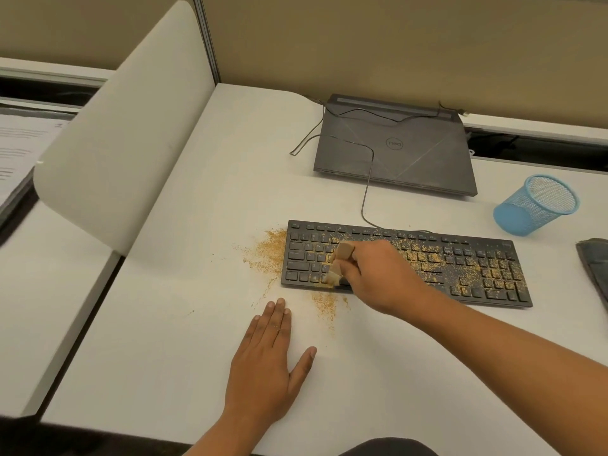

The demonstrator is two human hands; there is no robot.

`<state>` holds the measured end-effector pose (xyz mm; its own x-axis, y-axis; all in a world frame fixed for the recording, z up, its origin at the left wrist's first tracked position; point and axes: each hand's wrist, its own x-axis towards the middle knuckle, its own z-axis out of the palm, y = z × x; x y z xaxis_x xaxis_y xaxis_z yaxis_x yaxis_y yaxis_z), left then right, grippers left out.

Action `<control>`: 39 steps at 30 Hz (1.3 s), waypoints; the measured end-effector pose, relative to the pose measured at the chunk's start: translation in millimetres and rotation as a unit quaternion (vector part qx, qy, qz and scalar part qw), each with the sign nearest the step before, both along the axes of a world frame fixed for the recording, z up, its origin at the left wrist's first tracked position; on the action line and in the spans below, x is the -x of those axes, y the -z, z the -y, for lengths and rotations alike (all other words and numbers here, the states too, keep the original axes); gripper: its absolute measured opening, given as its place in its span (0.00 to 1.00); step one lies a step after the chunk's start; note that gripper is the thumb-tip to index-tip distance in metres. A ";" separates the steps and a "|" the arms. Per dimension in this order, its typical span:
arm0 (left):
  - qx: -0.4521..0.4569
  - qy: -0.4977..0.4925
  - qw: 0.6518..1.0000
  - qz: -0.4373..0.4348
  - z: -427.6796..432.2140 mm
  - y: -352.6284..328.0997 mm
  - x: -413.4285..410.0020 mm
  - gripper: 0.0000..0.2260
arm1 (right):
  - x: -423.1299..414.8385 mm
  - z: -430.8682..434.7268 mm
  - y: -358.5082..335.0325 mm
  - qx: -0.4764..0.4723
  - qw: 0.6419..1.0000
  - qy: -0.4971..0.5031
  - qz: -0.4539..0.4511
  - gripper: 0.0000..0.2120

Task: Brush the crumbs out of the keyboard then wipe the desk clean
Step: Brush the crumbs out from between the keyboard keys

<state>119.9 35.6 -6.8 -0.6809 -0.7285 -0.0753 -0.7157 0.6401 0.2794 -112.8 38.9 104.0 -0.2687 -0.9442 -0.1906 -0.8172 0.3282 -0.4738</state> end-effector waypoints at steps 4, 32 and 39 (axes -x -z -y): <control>0.000 0.000 1.000 0.000 0.7 -0.7 0.1 0.33 | 2.5 10.0 -3.5 -0.008 1.000 -0.002 -0.018 0.13; 0.001 -0.004 1.000 -0.013 0.8 0.4 0.2 0.32 | -12.7 25.8 -8.6 -0.054 0.995 -0.087 -0.001 0.09; 0.000 -0.001 1.000 -0.014 1.0 1.3 -0.1 0.32 | -16.5 31.1 -12.9 -0.076 0.990 -0.116 0.005 0.09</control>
<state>120.0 34.6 -8.1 -0.6807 -0.7304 -0.0561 -0.7094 0.6383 0.2988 -96.3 7.8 116.9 -0.0444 -0.9403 -0.3373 -0.8749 0.1997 -0.4413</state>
